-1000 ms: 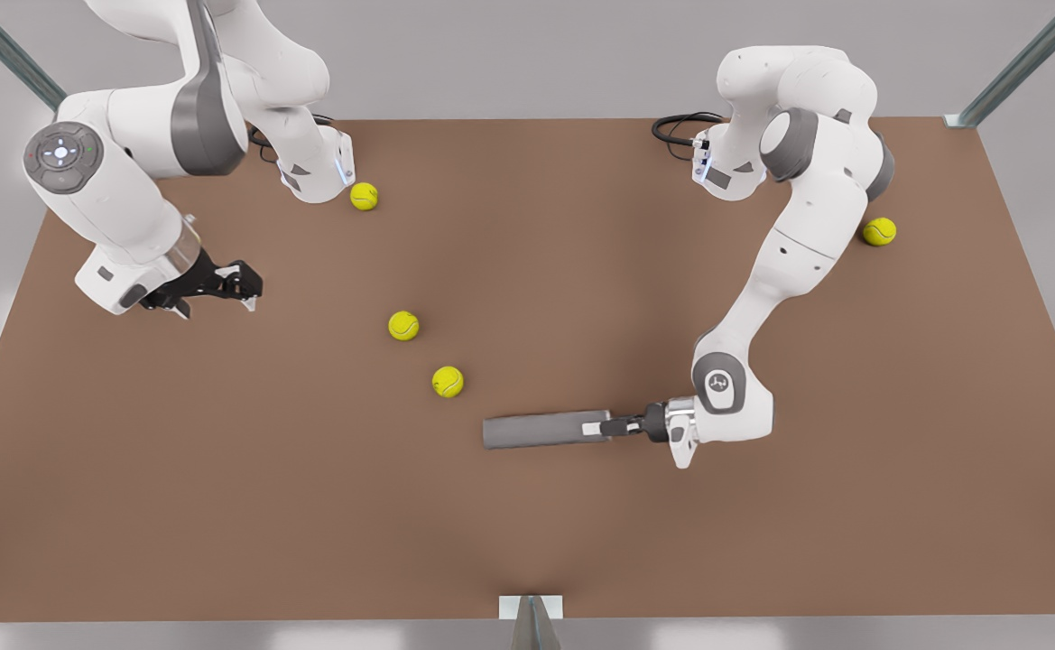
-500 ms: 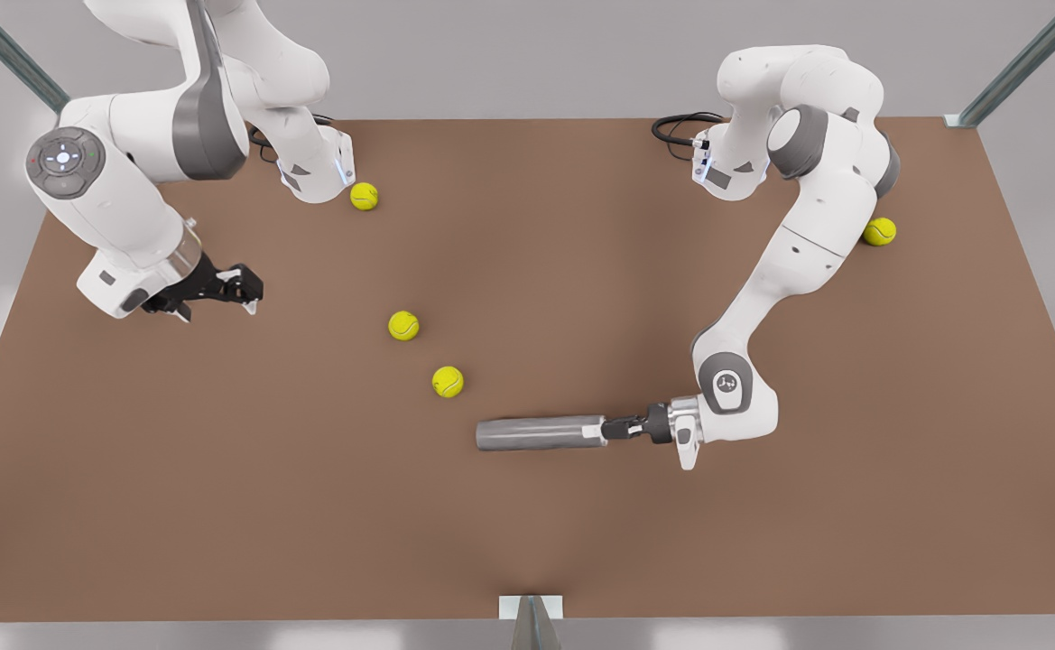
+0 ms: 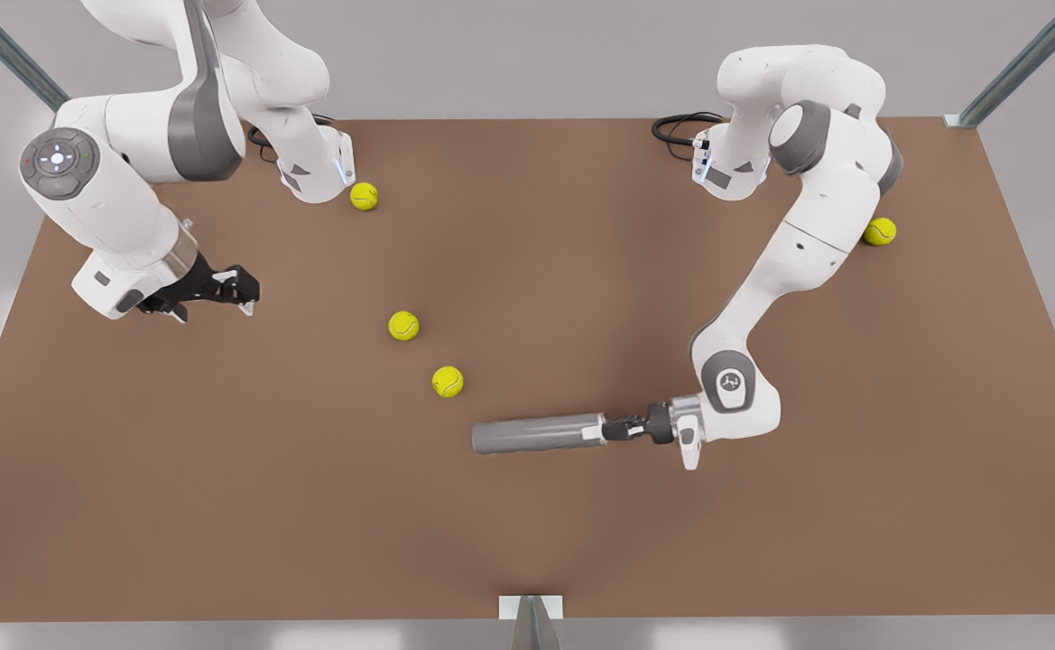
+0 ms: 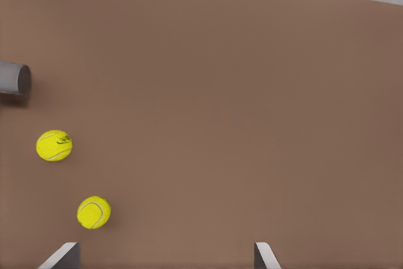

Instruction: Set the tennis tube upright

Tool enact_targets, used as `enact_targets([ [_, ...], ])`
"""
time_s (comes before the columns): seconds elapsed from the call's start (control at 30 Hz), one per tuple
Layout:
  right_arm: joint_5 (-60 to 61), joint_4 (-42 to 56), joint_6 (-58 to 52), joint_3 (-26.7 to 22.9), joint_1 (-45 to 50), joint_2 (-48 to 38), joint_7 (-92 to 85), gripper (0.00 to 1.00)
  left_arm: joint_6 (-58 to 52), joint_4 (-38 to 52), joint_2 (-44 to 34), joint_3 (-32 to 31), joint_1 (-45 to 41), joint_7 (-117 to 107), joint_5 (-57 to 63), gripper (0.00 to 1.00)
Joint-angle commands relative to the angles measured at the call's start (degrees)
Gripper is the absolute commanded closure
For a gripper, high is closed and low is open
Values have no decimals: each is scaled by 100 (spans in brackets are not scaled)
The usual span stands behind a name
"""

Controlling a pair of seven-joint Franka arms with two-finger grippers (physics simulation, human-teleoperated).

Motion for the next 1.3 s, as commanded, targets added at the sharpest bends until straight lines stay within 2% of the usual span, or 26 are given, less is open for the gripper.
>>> enact_targets([
  [0.0, 0, -9, -6, 1, 9, 0, 0, 0, -6, -10, 0, -36, 31, 2, -44, 79],
  [0.5, -9, -26, 12, 1, 18, 52, 0, 0, -296, -300, -378, -124, 250, -402, 44, 79],
  [0.73, -9, -26, 47, 1, 36, 52, 0, 0, -981, -221, -484, -115, 637, -1158, 1186, 79],
  [1.27, -9, -26, 38, 1, 18, 52, 0, 0, -1201, -27, -897, -106, 646, -2556, 2083, 79],
])
